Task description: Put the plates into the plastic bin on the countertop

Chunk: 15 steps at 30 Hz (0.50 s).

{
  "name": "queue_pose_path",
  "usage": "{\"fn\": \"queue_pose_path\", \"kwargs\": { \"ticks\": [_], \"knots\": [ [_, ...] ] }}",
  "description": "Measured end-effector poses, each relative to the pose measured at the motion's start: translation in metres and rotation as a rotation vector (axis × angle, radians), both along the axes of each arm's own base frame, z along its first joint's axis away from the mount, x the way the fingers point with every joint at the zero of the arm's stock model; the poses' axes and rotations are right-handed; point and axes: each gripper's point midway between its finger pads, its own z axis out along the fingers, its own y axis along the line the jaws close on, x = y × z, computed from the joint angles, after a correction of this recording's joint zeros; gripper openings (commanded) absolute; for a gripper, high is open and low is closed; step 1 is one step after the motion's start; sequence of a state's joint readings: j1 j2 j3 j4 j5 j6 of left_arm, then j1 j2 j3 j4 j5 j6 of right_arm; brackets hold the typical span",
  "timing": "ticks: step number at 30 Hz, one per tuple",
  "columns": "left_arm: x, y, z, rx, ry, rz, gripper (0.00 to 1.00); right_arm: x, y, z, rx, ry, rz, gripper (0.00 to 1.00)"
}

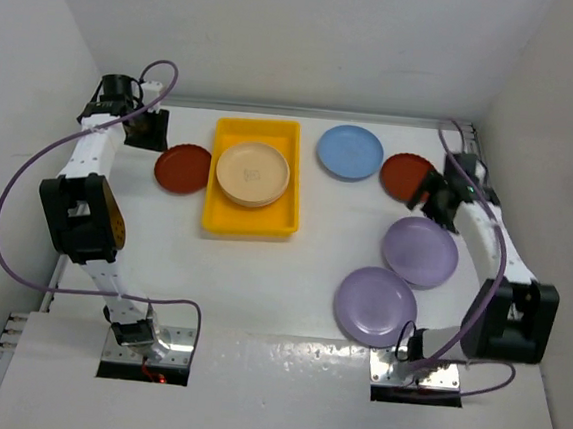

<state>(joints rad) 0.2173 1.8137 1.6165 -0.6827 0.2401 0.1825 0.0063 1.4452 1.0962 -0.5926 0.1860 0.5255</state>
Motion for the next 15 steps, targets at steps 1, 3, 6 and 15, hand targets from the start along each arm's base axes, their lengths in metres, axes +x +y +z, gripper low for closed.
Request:
{"fn": "queue_pose_path", "kwargs": {
  "ticks": [1,3,6,15],
  "knots": [
    [0.001,0.000,-0.003,-0.002,0.007,-0.001,0.56,-0.025,-0.024,-0.016,0.017,0.037,-0.096,0.81],
    [0.004,-0.001,-0.009,-0.004,0.018,-0.005,0.56,-0.080,-0.048,-0.052,0.044,0.157,-0.240,0.81],
    [0.006,-0.002,-0.015,-0.007,0.032,-0.008,0.56,-0.117,-0.058,-0.080,0.077,0.265,-0.336,0.81],
    [0.006,-0.002,-0.016,-0.003,0.035,-0.011,0.56,-0.135,-0.079,-0.121,0.202,0.297,-0.525,0.69]
  ]
}}
